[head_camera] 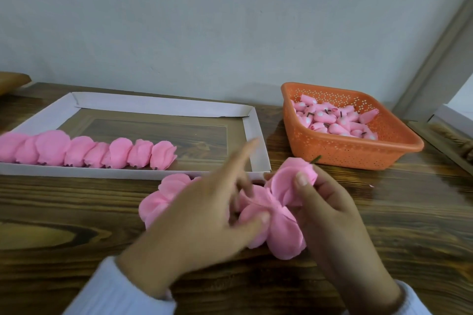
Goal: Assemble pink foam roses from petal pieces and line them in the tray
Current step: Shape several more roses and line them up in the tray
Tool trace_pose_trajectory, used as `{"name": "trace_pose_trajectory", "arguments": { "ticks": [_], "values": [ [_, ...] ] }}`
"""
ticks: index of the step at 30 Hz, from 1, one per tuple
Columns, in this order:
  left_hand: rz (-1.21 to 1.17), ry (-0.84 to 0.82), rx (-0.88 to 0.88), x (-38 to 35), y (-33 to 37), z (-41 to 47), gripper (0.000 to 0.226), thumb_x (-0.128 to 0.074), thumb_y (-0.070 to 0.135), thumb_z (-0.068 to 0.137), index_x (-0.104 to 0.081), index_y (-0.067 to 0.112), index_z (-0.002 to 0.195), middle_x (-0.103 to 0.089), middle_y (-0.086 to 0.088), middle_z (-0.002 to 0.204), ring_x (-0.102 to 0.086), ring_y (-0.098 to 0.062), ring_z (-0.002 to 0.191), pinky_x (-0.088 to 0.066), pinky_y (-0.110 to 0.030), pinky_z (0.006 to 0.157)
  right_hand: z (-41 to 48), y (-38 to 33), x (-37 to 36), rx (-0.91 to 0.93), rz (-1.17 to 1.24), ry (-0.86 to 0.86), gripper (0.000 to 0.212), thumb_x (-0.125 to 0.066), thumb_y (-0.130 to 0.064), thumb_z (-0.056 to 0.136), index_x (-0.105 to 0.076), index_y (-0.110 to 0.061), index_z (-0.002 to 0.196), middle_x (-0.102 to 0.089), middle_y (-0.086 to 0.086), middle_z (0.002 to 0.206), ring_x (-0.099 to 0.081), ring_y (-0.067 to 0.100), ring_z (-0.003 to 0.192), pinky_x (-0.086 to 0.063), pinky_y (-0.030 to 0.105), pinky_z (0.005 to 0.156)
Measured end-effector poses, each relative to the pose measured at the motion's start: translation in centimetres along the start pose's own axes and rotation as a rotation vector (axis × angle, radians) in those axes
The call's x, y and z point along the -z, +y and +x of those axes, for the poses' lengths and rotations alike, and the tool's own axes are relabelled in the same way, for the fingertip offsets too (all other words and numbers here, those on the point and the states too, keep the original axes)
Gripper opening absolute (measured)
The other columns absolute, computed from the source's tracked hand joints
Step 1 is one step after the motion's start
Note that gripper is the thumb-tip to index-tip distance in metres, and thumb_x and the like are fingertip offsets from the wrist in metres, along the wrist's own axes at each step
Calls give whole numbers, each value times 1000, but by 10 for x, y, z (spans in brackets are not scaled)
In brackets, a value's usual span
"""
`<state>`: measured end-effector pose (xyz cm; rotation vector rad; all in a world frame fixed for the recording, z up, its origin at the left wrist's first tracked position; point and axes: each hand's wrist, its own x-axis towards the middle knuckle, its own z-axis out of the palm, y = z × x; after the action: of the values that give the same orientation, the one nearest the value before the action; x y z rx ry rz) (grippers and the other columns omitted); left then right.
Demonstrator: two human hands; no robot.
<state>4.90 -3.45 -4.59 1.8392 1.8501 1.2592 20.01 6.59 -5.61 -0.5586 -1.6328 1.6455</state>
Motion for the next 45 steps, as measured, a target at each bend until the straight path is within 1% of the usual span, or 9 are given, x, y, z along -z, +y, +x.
{"name": "trace_pose_trajectory", "arguments": {
  "ticks": [3, 5, 10, 20, 27, 34, 37, 42, 45],
  "values": [
    [71, 335, 123, 31, -7, 2, 20, -58, 49, 80, -58, 38, 97, -64, 12, 78, -61, -8, 67, -51, -33, 60, 3, 1, 3, 8, -67, 78, 66, -69, -73, 63, -70, -16, 95, -66, 21, 97, -64, 30, 93, -47, 59, 93],
    [287, 449, 280, 46, -16, 1, 19, -58, 44, 85, -57, 28, 75, -62, 8, 67, -58, -8, 61, -49, -34, 56, 4, 4, 4, -14, -88, 100, 68, -69, -77, 59, -72, -20, 96, -68, 17, 96, -66, 29, 94, -48, 57, 93],
    [539, 62, 654, 63, -35, -9, 22, -69, 39, 79, -65, 22, 66, -68, -2, 63, -62, -19, 64, -49, -35, 63, 4, 6, 4, -29, -71, 133, 44, -63, -61, 72, -73, -25, 94, -72, 12, 95, -66, 35, 101, -49, 57, 95],
    [481, -49, 626, 54, -38, -11, 23, -68, 29, 81, -65, 20, 61, -65, 0, 62, -57, -11, 61, -35, -24, 53, 4, 7, 4, -59, -43, 171, 36, -62, -53, 77, -74, -26, 98, -72, 10, 97, -67, 32, 102, -49, 55, 97],
    [22, 360, 582, 52, -33, -5, 20, -67, 20, 82, -64, 18, 63, -66, 3, 58, -59, -22, 61, -40, -27, 56, 2, 3, 4, -49, -20, 120, 29, -63, -53, 79, -74, -32, 95, -73, 9, 99, -68, 32, 101, -52, 51, 94],
    [-1037, 406, 664, 34, -22, 3, 8, -66, 25, 77, -63, 21, 72, -64, 5, 67, -64, -9, 59, -52, -26, 58, -6, -4, -6, 12, -146, -63, 16, -58, -40, 82, -60, -36, 98, -72, 0, 85, -69, 15, 76, -52, 19, 69],
    [-1195, 328, 726, 18, -19, 3, 19, -52, 28, 93, -62, 12, 88, -72, -1, 67, -71, -14, 62, -57, -28, 52, -11, -8, -12, 36, -143, -123, 19, -60, -30, 85, -54, -18, 98, -69, 11, 73, -64, 18, 60, -51, 20, 57],
    [-1000, 468, 435, 1, 14, 8, 55, -53, -7, 83, -60, 14, 32, -45, 15, 33, -45, 0, 27, -29, -6, 32, -12, -6, -18, 6, -190, -151, 14, -66, -25, 88, -57, -14, 92, -64, 7, 62, -55, 11, 48, -40, 12, 45],
    [-1148, 411, 394, -4, 15, 8, 54, -46, -8, 89, -69, 13, 45, -57, 9, 43, -57, -2, 40, -46, -15, 43, -12, -3, -18, -14, -265, -120, 4, -65, -19, 90, -62, -19, 92, -66, 4, 66, -55, 10, 47, -40, 13, 45]
  ]
}}
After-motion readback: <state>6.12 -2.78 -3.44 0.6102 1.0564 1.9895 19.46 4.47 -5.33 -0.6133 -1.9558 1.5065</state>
